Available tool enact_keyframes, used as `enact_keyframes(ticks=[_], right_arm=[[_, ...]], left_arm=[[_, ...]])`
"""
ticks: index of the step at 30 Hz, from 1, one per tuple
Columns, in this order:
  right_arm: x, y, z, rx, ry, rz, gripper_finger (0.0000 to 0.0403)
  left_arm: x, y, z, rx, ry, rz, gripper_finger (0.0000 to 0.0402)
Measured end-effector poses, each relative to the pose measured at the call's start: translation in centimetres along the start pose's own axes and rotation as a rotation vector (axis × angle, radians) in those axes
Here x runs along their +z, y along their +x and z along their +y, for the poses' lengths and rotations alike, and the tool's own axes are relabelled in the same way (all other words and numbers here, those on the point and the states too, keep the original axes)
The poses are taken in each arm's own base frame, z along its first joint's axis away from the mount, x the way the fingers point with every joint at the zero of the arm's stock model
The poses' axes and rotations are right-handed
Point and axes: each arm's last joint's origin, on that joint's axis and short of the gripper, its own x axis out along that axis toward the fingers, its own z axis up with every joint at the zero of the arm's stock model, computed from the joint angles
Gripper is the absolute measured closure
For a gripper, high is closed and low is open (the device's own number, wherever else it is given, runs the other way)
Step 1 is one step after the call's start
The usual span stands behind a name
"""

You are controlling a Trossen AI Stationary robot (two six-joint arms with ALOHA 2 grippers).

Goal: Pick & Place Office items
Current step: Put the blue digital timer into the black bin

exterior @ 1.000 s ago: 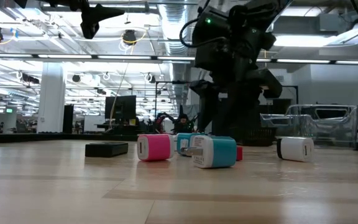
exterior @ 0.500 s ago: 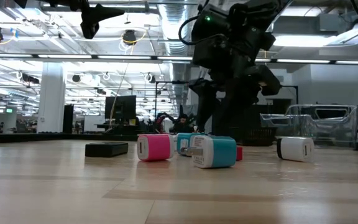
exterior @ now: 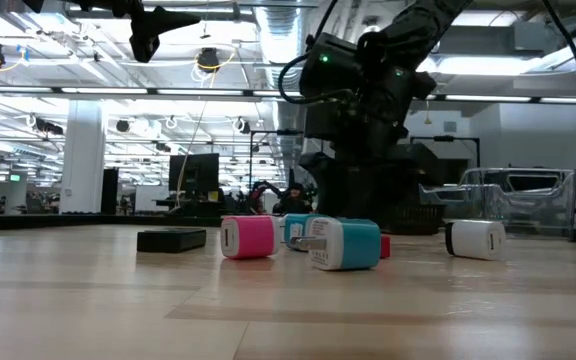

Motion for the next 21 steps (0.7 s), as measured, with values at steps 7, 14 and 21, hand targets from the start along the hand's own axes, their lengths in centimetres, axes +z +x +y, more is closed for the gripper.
enact_keyframes(ticks=[7, 14, 21], right_arm=[[-0.42, 0.21, 0.23, -0.002, 0.0, 0.025, 0.0175], [-0.81, 0.65, 0.47, 0.005, 0.082, 0.074, 0.0235], [-0.33, 0.48, 0.23, -0.04, 0.265, 0.109, 0.0267]], left_arm=[[0.02, -0.01, 0.0, 0.0, 0.0, -0.002, 0.0198], [0.02, -0.01, 0.0, -0.001, 0.0, -0.002, 0.0198], [0.02, -0.01, 0.0, -0.001, 0.0, -0.002, 0.0198]])
